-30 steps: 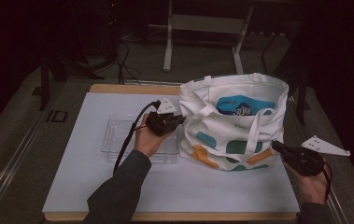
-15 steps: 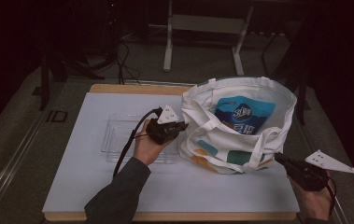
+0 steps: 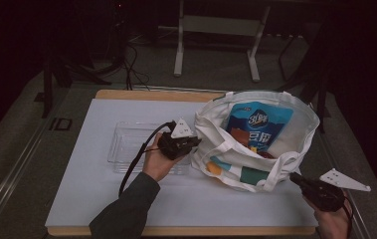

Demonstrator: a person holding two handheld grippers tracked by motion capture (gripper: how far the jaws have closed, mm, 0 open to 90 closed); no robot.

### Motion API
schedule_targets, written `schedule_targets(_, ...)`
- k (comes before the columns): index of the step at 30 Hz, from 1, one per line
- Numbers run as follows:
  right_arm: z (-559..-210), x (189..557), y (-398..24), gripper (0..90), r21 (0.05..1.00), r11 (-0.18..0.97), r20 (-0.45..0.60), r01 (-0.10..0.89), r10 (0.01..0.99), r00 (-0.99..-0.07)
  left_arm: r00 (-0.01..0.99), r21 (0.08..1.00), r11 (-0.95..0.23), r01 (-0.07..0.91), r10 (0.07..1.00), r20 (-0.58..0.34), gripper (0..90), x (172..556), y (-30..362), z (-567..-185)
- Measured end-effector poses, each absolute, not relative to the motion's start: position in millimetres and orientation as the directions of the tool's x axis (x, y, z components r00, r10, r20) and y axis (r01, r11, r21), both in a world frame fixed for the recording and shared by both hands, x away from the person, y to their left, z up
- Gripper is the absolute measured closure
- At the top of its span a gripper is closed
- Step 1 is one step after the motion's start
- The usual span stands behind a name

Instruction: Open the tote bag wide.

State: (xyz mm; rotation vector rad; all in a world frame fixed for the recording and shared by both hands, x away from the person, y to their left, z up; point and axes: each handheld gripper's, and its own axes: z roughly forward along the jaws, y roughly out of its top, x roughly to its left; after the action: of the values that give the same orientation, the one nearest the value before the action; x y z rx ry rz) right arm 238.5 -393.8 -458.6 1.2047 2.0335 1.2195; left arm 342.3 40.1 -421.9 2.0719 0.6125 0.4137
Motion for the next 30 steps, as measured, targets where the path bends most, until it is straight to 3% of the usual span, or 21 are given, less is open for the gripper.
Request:
schedule_targets(14, -488, 246, -387, 90.0, 0.807, 0.267, 0.020, 0.527, 0.879, -0.476, 0.826, 0.788, -0.528, 0.318, 0.562, 0.044, 88.2, 348, 30, -447)
schedule_targets(25, -498, 252, -387, 89.7, 0.780, 0.243, 0.073, 0.577, 0.881, -0.468, 0.821, 0.759, -0.551, 0.348, 0.569, 0.037, 87.4, 352, 25, -456)
schedule_targets(27, -496, 250, -388, 88.8, 0.782, 0.236, 0.079, 0.577, 0.881, -0.467, 0.824, 0.762, -0.549, 0.344, 0.566, 0.035, 81.9, 351, 27, -454)
schedule_targets(30, -490, 248, -392, 78.3, 0.784, 0.230, 0.091, 0.576, 0.876, -0.473, 0.828, 0.776, -0.532, 0.341, 0.560, 0.020, 75.1, 350, 33, -449)
